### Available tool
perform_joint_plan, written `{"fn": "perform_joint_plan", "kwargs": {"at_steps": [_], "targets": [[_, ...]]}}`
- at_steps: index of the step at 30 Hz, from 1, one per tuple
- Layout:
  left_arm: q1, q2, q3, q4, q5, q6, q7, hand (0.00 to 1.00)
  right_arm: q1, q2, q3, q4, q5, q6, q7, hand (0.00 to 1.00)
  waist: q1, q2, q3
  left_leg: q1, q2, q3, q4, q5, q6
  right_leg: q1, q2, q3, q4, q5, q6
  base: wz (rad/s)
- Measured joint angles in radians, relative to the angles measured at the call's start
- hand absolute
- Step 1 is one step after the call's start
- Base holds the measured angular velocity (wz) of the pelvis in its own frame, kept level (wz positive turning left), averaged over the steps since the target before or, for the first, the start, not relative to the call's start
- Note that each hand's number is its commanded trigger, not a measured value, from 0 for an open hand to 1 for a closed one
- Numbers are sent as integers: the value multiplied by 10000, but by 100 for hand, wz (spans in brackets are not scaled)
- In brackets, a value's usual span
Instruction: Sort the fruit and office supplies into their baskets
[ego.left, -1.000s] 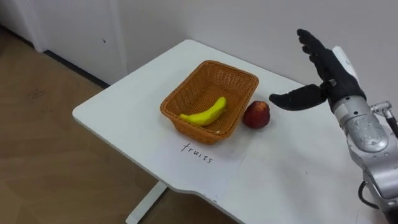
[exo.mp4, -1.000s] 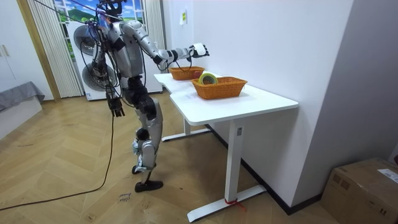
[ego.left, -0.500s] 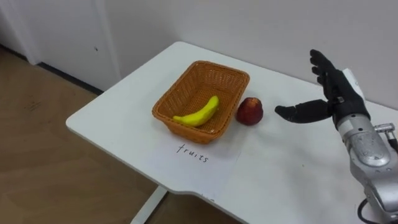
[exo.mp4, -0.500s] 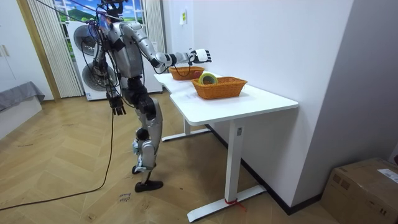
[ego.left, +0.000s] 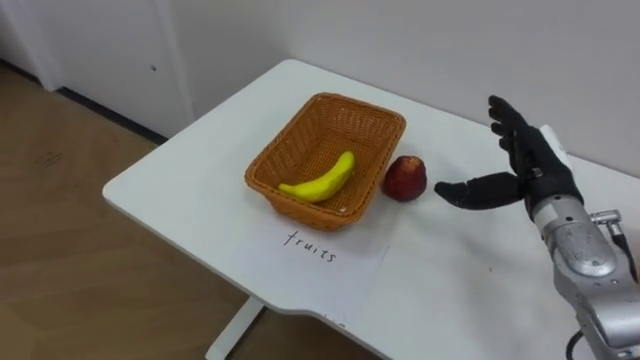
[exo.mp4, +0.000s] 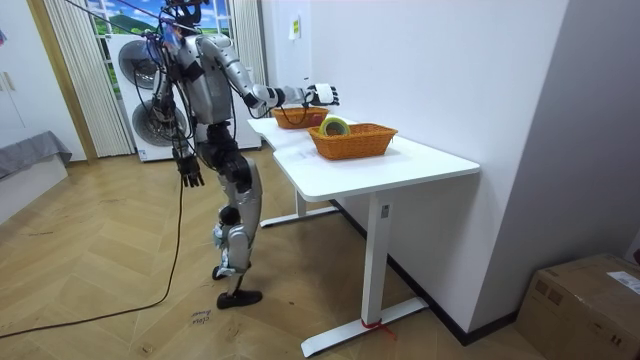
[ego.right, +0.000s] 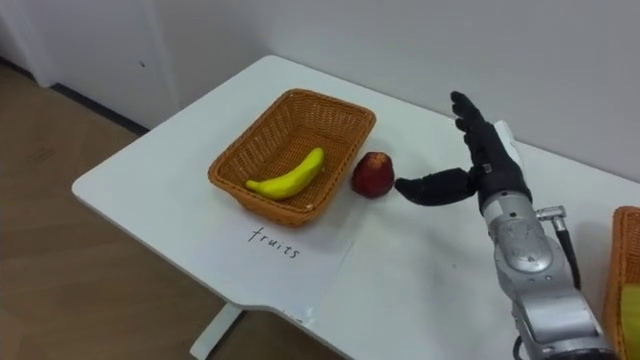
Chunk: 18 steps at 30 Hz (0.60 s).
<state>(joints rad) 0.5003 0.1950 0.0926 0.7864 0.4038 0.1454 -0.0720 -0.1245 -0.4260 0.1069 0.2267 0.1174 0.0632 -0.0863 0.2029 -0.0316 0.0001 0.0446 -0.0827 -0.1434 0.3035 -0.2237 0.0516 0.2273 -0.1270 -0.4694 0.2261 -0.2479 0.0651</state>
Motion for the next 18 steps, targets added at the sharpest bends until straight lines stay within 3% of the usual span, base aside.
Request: {"fn": "perform_joint_plan", "kwargs": {"at_steps": [9, 11, 16, 18], "targets": [[232, -74, -71, -47, -2, 104, 43, 0, -6, 33, 184, 660, 340, 36, 142, 0, -21, 96, -20, -15, -35, -78, 10, 5, 6, -9, -80, -175, 132, -9, 15, 2], [279, -85, -301, -43, -61, 176, 37, 0, -172, 61, 184, 1041, 559, 28, 148, 0, 5, 129, 8, -128, -35, -91, 48, 17, 7, -108, -79, -181, 143, -9, 15, 0], [176, -83, -604, -21, -644, 95, 60, 0, -748, 100, 259, 1918, 973, -10, 130, 0, 47, 69, -13, -561, -55, -200, 81, 140, -7, -581, -126, -288, 341, -10, 10, 6], [45, -68, -645, -21, -980, 58, 114, 0, -1191, 99, 306, 2499, 1299, -64, 131, 0, 56, 60, 47, -777, -55, -236, 146, 177, -22, -760, -117, -328, 370, -3, -2, 9]]}}
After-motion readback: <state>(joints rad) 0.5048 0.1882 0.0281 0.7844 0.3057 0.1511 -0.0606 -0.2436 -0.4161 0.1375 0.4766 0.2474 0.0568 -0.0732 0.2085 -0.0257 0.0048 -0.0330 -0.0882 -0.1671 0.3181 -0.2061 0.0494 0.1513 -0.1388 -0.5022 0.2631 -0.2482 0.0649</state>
